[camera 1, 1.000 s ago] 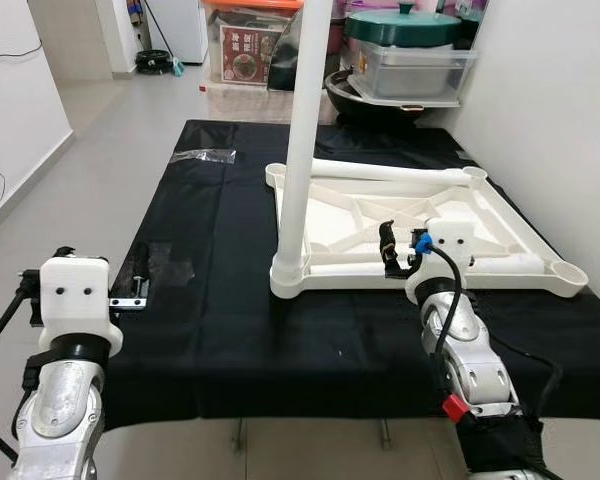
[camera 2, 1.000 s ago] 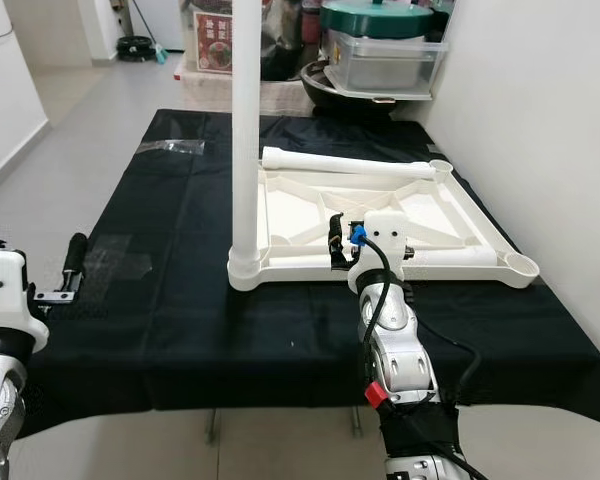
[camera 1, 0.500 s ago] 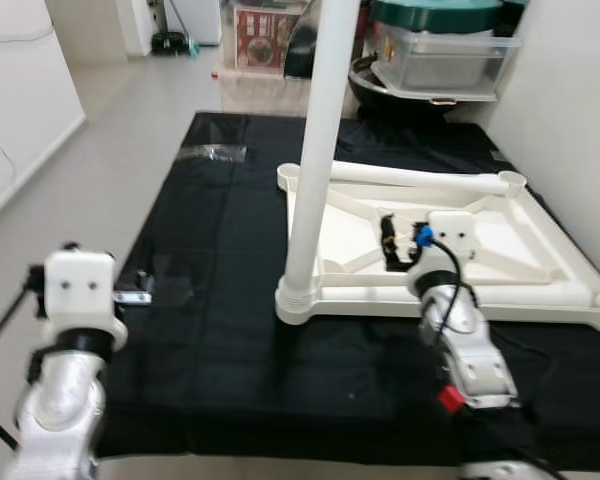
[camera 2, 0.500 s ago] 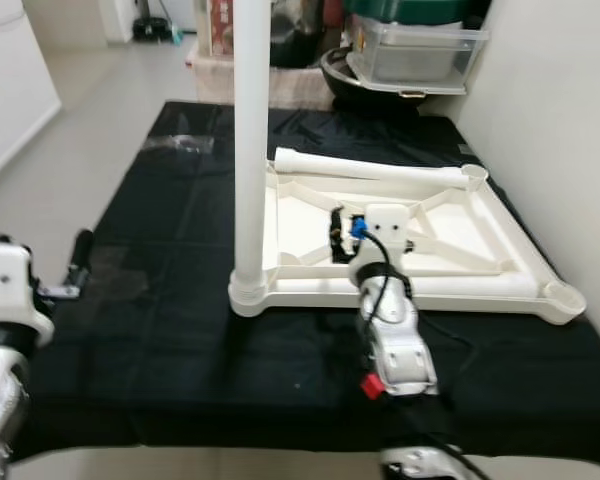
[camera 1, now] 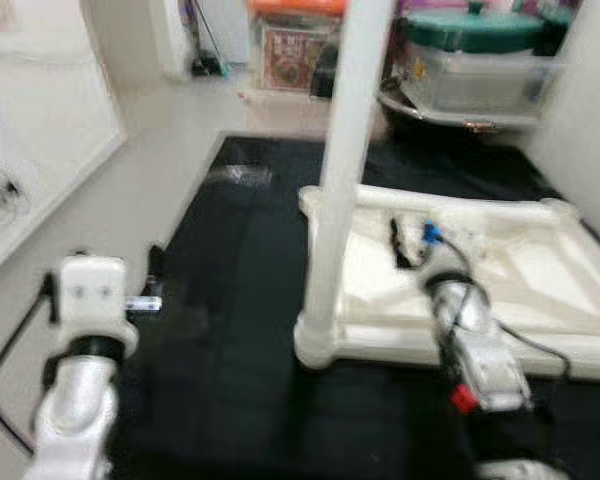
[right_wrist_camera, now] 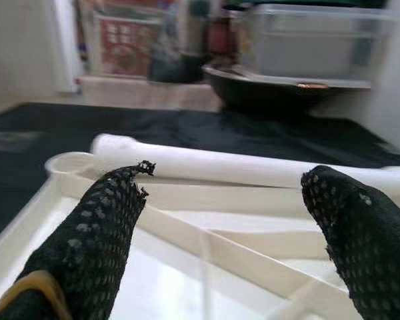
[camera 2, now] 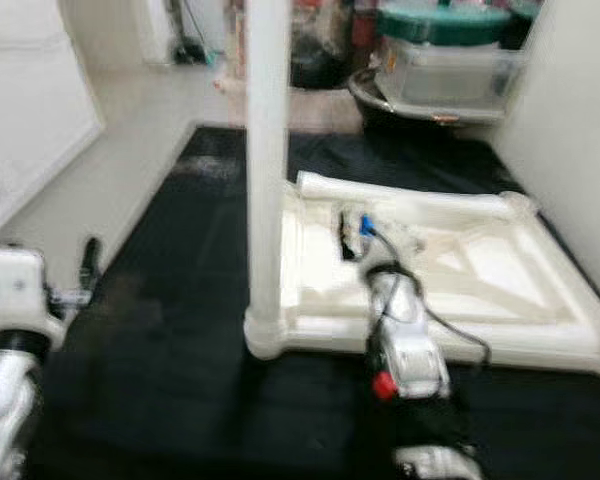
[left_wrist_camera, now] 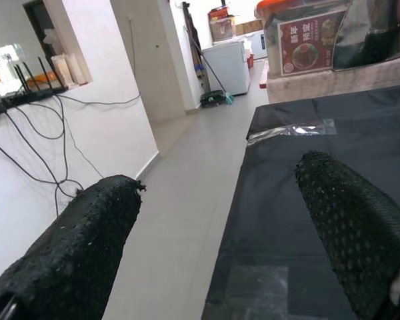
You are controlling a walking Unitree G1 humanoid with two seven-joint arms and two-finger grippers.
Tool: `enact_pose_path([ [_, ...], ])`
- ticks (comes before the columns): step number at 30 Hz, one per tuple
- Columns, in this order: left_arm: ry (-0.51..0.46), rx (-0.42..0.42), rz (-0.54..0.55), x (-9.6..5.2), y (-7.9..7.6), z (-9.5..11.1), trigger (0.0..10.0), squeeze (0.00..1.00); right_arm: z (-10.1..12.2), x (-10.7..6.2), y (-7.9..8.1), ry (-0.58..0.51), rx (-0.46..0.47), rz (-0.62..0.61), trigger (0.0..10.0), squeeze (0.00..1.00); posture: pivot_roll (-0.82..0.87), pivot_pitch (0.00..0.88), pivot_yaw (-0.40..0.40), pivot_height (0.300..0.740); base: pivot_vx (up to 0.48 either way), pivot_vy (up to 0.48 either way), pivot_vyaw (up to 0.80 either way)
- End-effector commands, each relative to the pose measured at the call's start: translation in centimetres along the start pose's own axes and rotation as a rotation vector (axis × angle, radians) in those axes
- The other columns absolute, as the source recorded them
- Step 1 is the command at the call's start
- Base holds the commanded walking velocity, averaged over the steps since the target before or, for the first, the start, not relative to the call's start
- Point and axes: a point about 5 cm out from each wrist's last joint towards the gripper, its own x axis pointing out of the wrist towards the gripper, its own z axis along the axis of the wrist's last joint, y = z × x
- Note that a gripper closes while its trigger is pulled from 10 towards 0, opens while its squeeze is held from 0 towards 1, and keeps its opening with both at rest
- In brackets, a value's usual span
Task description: Building children table
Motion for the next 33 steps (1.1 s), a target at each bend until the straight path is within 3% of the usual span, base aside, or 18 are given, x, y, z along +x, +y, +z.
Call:
enact_pose_path([
  [1,0.019,-0.001,-0.008,-0.1,0.0,-0.3,10.0,0.00,0.0,0.3,-0.4,0.007,0.003,-0.026,10.0,0.00,0.13,0.064,-0.067,0.740,0.000,0.000,0.00],
  [4,0.030,-0.013,-0.041,-0.3,-0.5,-0.5,10.0,0.00,-0.1,0.9,-1.2,0.022,0.015,-0.047,10.0,0.00,0.12,0.062,-0.068,0.740,0.000,0.000,0.00],
  [7,0.076,-0.085,-0.226,-1.5,-3.0,-1.4,10.0,0.00,-0.2,2.7,-3.9,0.057,0.099,-0.039,10.0,0.00,0.12,0.065,-0.066,0.740,0.000,0.000,0.00],
  [8,0.076,-0.085,-0.226,-1.5,-3.0,-1.4,10.0,0.00,-0.2,2.7,-3.9,0.057,0.099,-0.039,10.0,0.00,0.12,0.065,-0.066,0.740,0.000,0.000,0.00],
  [11,0.141,-0.102,-0.364,-3.6,-4.9,-2.9,10.0,0.00,0.5,3.9,-6.7,0.062,0.089,0.060,10.0,0.00,0.12,0.067,-0.066,0.740,0.000,0.000,0.00],
  [17,0.151,-0.107,-0.399,-4.3,-5.6,-3.1,10.0,0.00,1.2,4.2,-8.4,0.052,0.064,0.125,10.0,0.00,0.12,0.072,-0.068,0.740,0.000,0.000,0.00],
  [18,0.154,-0.110,-0.415,-4.5,-6.0,-3.1,10.0,0.00,1.5,4.1,-8.9,0.059,0.091,0.218,10.0,0.00,0.12,0.074,-0.065,0.740,0.000,0.000,0.00],
  [19,0.154,-0.110,-0.415,-4.5,-6.0,-3.1,10.0,0.00,1.5,4.1,-8.9,0.059,0.091,0.218,10.0,0.00,0.12,0.074,-0.065,0.740,0.000,0.000,0.00],
  [20,0.157,-0.115,-0.428,-4.8,-6.4,-3.1,10.0,0.00,1.6,3.7,-9.1,0.072,0.112,0.341,10.0,0.00,0.12,0.072,-0.065,0.740,0.000,0.000,0.00],
  [21,0.157,-0.115,-0.428,-4.8,-6.4,-3.1,10.0,0.00,1.6,3.7,-9.1,0.072,0.112,0.341,10.0,0.00,0.12,0.072,-0.065,0.740,0.000,0.000,0.00],
  [24,0.156,-0.119,-0.483,-5.4,-7.2,-3.1,10.0,0.00,1.6,1.9,-9.0,0.105,0.174,0.730,10.0,0.00,0.12,0.075,-0.059,0.740,0.000,0.000,0.00],
  [25,0.156,-0.119,-0.483,-5.4,-7.2,-3.1,10.0,0.00,1.6,1.9,-9.0,0.105,0.174,0.730,10.0,0.00,0.12,0.075,-0.059,0.740,0.000,0.000,0.00],
  [27,0.152,-0.117,-0.513,-5.9,-7.4,-3.1,10.0,0.00,1.5,0.7,-9.2,0.126,0.185,0.908,10.0,0.00,0.12,0.076,-0.058,0.740,0.000,0.000,0.00],
  [28,0.152,-0.117,-0.513,-5.9,-7.4,-3.1,10.0,0.00,1.5,0.7,-9.2,0.126,0.185,0.908,10.0,0.00,0.12,0.076,-0.058,0.740,0.000,0.000,0.00],
  [30,0.162,-0.122,-0.535,-6.5,-7.5,-3.2,10.0,0.00,1.6,0.0,-9.1,0.146,0.169,1.043,10.0,0.00,0.12,0.074,-0.053,0.740,0.000,0.000,0.00],
  [33,0.170,-0.130,-0.553,-7.1,-7.6,-3.3,10.0,0.00,2.0,-0.4,-8.8,0.140,0.167,1.129,10.0,0.00,0.12,0.071,-0.053,0.740,0.000,0.000,0.00],
])
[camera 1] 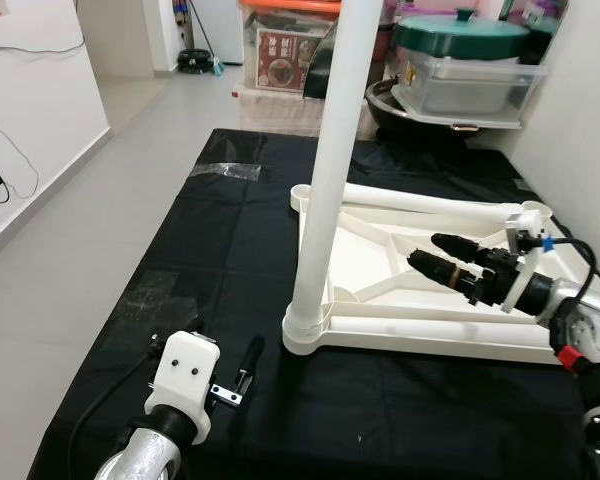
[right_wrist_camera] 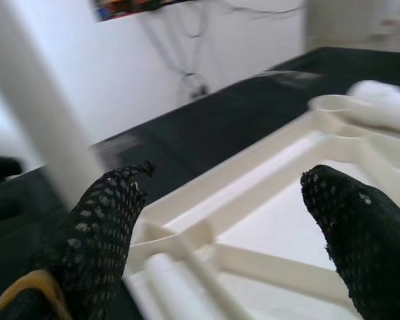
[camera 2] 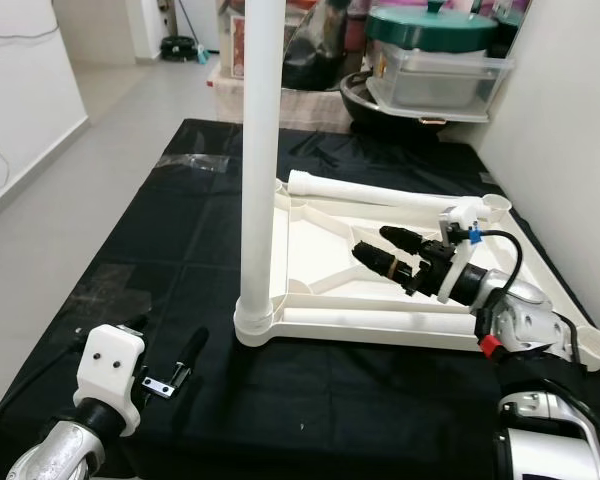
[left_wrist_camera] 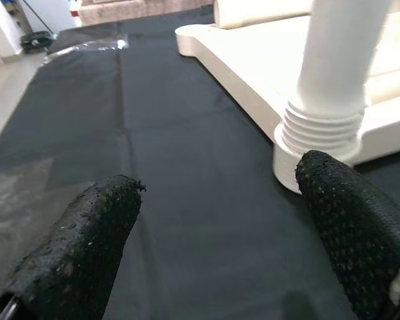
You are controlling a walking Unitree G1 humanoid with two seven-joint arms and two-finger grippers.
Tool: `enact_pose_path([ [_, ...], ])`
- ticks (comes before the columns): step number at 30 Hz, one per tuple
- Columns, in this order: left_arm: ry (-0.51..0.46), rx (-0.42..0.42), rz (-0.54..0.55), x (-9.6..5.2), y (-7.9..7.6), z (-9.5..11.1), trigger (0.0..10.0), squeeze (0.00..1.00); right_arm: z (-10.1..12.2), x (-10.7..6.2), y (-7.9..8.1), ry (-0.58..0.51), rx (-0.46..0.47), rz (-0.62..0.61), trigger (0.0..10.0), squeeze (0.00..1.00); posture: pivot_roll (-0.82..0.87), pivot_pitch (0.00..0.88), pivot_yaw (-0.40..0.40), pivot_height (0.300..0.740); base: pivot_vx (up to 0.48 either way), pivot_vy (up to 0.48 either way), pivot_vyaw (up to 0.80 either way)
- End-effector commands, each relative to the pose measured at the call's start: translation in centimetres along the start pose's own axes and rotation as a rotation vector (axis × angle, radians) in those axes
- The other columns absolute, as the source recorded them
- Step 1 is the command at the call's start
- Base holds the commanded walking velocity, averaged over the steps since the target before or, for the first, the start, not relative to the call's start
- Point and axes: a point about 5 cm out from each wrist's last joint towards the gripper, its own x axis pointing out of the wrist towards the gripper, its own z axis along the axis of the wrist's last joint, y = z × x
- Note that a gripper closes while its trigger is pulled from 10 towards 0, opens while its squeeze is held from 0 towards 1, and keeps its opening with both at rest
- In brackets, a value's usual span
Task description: Building children table
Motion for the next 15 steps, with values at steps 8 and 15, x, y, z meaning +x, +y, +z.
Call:
enact_pose_path([
  [8,-0.006,0.020,-0.038,-0.7,-0.8,-0.1,10.0,0.00,1.5,0.8,1.9,-0.044,-0.045,0.230,10.0,0.00,0.12,0.066,-0.049,0.740,0.000,0.000,0.00],
  [15,-0.014,0.018,-0.052,-0.5,-1.2,-0.1,10.0,0.00,1.8,3.1,4.0,-0.049,-0.074,0.375,10.0,0.00,0.12,0.059,-0.041,0.740,0.000,0.000,0.00],
])
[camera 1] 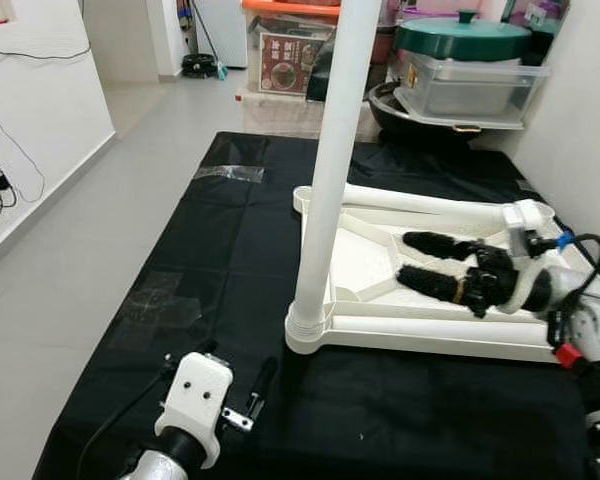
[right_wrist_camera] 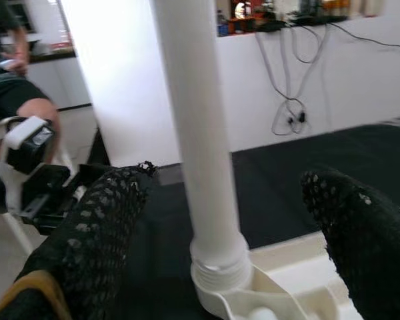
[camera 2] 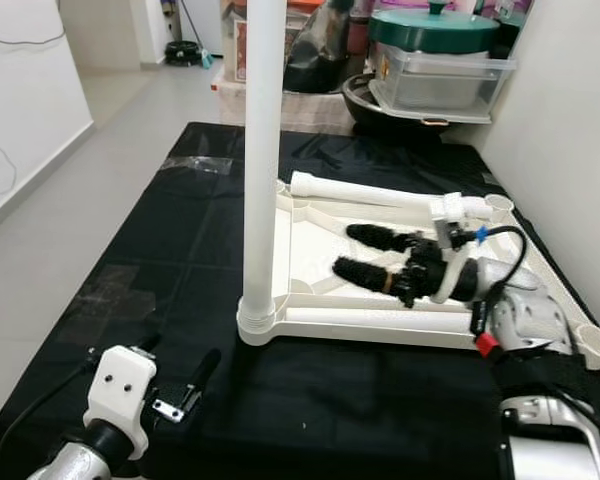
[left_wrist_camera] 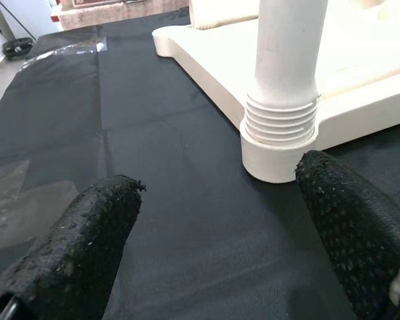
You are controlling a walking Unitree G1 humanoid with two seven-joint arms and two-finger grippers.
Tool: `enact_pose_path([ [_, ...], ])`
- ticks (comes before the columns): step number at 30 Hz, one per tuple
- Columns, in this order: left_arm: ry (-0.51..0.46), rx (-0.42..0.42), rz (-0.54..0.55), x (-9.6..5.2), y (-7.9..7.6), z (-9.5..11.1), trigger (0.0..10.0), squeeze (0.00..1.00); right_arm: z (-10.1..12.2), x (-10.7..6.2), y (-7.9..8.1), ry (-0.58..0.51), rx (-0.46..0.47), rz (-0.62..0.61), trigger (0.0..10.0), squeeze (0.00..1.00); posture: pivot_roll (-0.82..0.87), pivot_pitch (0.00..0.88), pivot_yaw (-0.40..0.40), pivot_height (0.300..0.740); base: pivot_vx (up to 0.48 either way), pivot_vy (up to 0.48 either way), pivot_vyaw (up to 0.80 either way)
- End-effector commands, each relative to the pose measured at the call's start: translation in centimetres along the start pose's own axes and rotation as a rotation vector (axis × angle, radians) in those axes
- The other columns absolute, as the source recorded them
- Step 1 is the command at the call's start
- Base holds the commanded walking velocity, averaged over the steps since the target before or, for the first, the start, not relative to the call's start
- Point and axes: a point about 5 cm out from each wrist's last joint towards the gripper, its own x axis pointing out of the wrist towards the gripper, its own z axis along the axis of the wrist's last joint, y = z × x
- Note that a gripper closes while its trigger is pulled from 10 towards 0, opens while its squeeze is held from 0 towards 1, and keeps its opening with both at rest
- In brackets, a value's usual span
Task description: Building children table
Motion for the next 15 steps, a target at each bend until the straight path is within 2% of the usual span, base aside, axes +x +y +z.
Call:
enact_pose_path([
  [1,-0.007,0.006,-0.018,0.0,-0.3,0.1,10.0,0.00,-0.2,1.3,0.3,0.009,0.003,0.048,10.0,0.00,0.12,0.056,-0.043,0.740,0.000,0.000,0.00],
  [3,-0.010,0.007,-0.021,0.0,-0.4,0.1,10.0,0.00,-0.3,2.4,0.4,0.015,-0.006,0.064,10.0,0.00,0.12,0.054,-0.043,0.740,0.000,0.000,0.00],
  [5,-0.010,0.007,-0.021,0.0,-0.4,0.1,10.0,0.00,-0.3,2.4,0.4,0.015,-0.006,0.064,10.0,0.00,0.12,0.054,-0.043,0.740,0.000,0.000,0.00],
  [15,-0.022,0.019,-0.011,0.1,-0.3,0.2,10.0,0.00,-0.7,4.8,0.2,0.029,-0.019,0.037,10.0,0.00,0.13,0.047,-0.049,0.740,0.000,0.000,0.00],
])
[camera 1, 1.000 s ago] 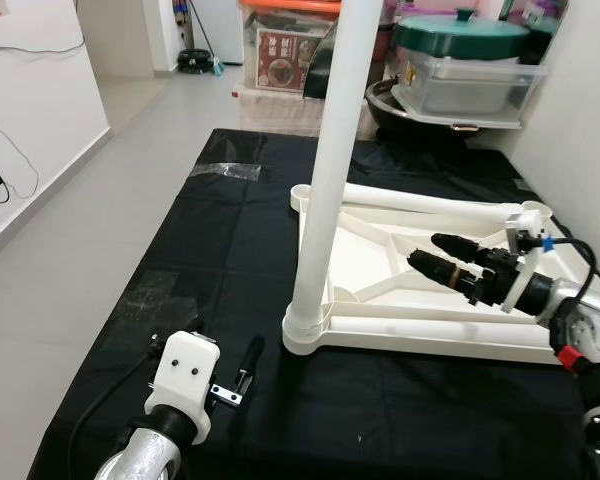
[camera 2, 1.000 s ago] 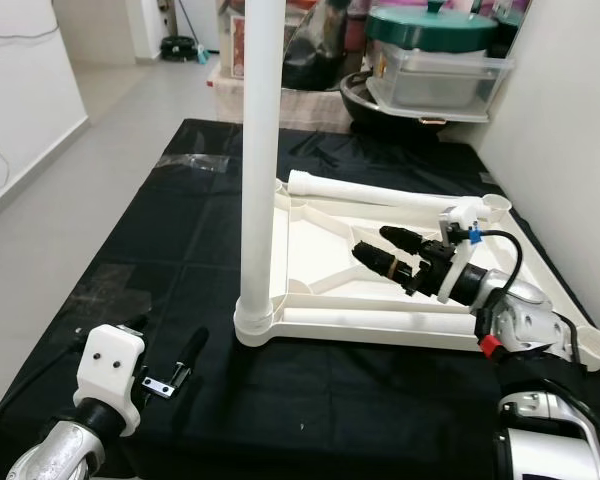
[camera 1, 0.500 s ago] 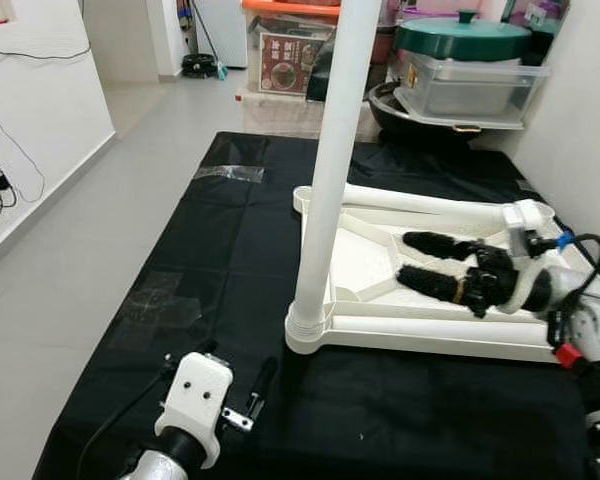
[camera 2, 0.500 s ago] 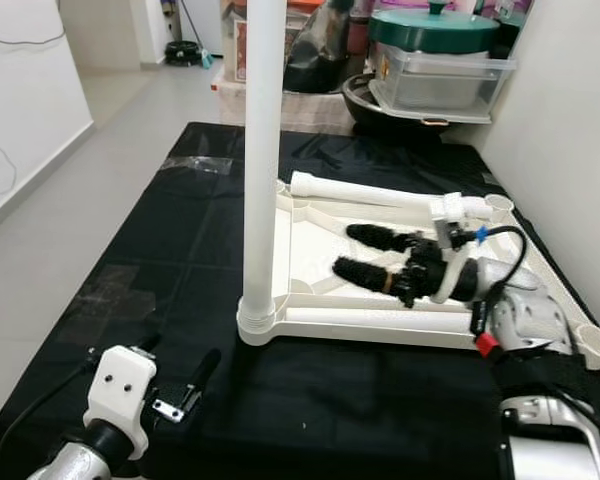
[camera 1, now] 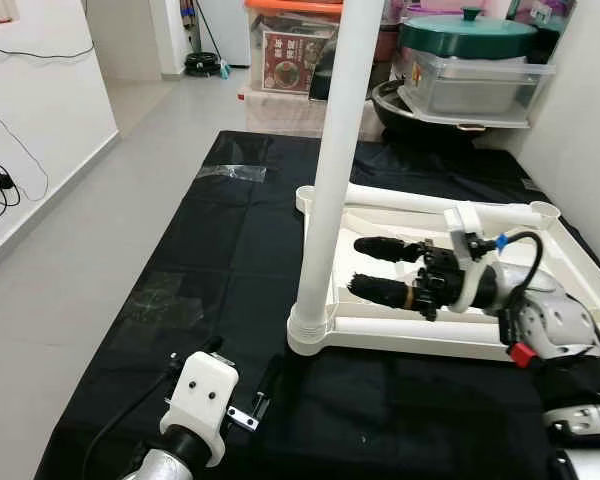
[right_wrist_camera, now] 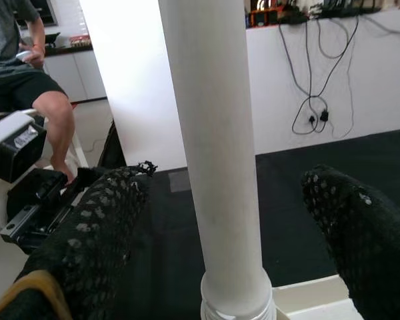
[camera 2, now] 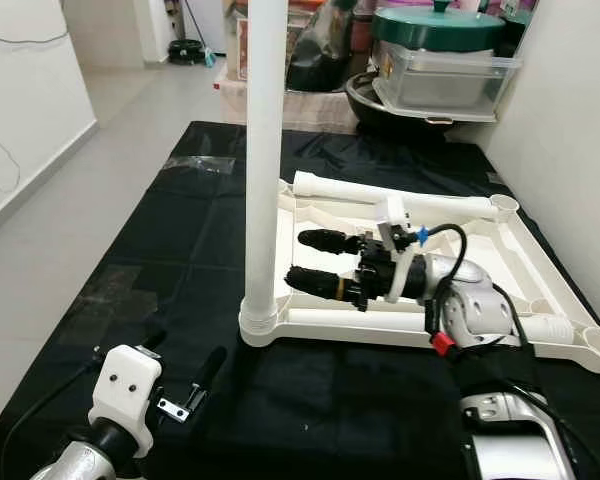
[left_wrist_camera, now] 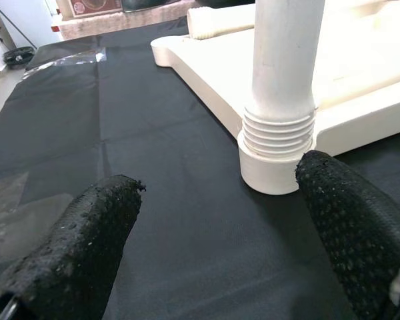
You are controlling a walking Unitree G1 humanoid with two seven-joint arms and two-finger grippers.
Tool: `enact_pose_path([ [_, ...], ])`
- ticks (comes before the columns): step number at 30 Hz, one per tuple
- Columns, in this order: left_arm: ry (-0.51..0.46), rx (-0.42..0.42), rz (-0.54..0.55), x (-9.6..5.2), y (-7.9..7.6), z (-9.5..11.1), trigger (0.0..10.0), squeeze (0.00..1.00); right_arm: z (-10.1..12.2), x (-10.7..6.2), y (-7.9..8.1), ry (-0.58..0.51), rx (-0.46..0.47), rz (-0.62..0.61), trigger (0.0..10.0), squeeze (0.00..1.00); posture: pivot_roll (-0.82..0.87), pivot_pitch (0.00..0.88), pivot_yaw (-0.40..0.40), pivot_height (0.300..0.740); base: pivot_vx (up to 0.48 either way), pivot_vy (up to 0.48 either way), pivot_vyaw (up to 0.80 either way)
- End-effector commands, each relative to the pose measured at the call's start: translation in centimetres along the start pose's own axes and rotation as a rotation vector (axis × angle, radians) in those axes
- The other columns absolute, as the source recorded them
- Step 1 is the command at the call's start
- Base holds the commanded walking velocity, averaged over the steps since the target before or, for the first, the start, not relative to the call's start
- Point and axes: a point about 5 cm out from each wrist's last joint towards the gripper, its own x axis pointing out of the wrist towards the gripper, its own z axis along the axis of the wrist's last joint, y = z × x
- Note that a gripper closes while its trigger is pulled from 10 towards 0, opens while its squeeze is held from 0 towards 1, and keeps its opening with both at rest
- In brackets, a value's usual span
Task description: Building children table
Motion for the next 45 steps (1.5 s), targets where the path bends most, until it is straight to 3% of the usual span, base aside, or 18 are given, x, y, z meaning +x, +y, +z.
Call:
enact_pose_path([
  [1,0.006,0.014,0.001,-0.1,0.0,-0.1,10.0,0.00,0.3,0.6,0.0,0.010,-0.023,0.003,10.0,0.00,0.13,0.047,-0.049,0.740,0.000,0.000,0.00],
  [24,0.000,0.009,-0.003,0.1,-0.4,-0.1,10.0,0.00,0.1,5.0,0.7,-0.019,-0.069,0.016,10.0,0.00,0.13,0.066,-0.062,0.740,0.000,0.000,0.00],
  [39,0.000,0.010,-0.007,0.1,-0.5,0.0,10.0,0.00,0.5,6.8,0.5,-0.049,-0.094,-0.012,10.0,0.00,0.13,0.071,-0.063,0.740,0.000,0.000,0.00],
  [45,0.000,0.009,-0.007,0.1,-0.6,0.0,10.0,0.00,0.5,8.0,1.2,-0.066,-0.098,0.019,10.0,0.00,0.13,0.074,-0.064,0.740,0.000,0.000,0.00],
])
